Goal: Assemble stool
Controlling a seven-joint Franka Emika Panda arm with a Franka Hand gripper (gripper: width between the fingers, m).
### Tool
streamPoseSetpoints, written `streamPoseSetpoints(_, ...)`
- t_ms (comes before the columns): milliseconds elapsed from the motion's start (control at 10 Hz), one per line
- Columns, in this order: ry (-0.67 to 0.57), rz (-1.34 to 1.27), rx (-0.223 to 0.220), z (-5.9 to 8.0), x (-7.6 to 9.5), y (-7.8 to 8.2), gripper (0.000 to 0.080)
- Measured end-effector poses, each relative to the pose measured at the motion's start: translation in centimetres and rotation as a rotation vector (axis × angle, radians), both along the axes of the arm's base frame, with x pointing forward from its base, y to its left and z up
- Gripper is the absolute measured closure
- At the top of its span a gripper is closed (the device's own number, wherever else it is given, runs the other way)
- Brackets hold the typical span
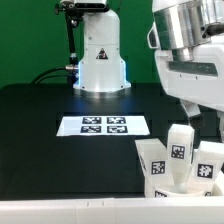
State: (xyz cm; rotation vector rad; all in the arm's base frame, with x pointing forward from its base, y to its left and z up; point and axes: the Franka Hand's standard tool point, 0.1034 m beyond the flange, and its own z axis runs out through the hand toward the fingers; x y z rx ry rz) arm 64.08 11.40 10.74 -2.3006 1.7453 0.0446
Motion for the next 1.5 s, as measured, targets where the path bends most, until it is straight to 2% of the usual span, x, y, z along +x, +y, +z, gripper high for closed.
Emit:
streamPoseSetpoints(100,-0.025,0.171,-0.043,0.1,0.0,-0.1,0.0151)
streamPoseSetpoints(200,-0.057,0.370,-0.105,0.6,0.4,0.1,0.0151)
streamPoseSetpoints(300,-0.086,0.502,-0.131,1.0,0.7,0.5,0.0151)
streamPoseSetpoints(400,-0.114,0.762,-0.167,1.1,0.6,1.0,0.0151)
streamPoseSetpoints(500,-0.134,0.919,-0.177,1.0,0.5,1.0,0.0151)
streamPoseSetpoints(600,-0.171,0.942,-0.210,0.9,0.8,0.6,0.0151)
streamPoseSetpoints(800,-0.187,1.074,-0.225,0.8,0.6,0.4,0.0151)
streamPoseSetpoints(900,-0.195,1.198,-0.243,0.6,0.6,0.3,0.0151)
streamPoseSetpoints(1000,-0.198,1.483,-0.272,0.0,0.4,0.4,0.0151)
streamPoseSetpoints(1100,-0.167,1.656,-0.231,-0.7,-0.2,1.1,0.0151)
streamPoseSetpoints(1200,-0.216,1.732,-0.274,-0.6,0.4,1.6,0.0151)
streamPoseSetpoints(1300,-0.285,1.797,-0.353,-0.3,-0.1,1.2,0.0151)
streamPoseSetpoints(1400,-0.260,1.887,-0.334,-0.6,-0.9,0.6,0.0151)
streamPoseSetpoints(1500,-0.260,1.918,-0.344,-0.6,-0.6,0.4,0.0151)
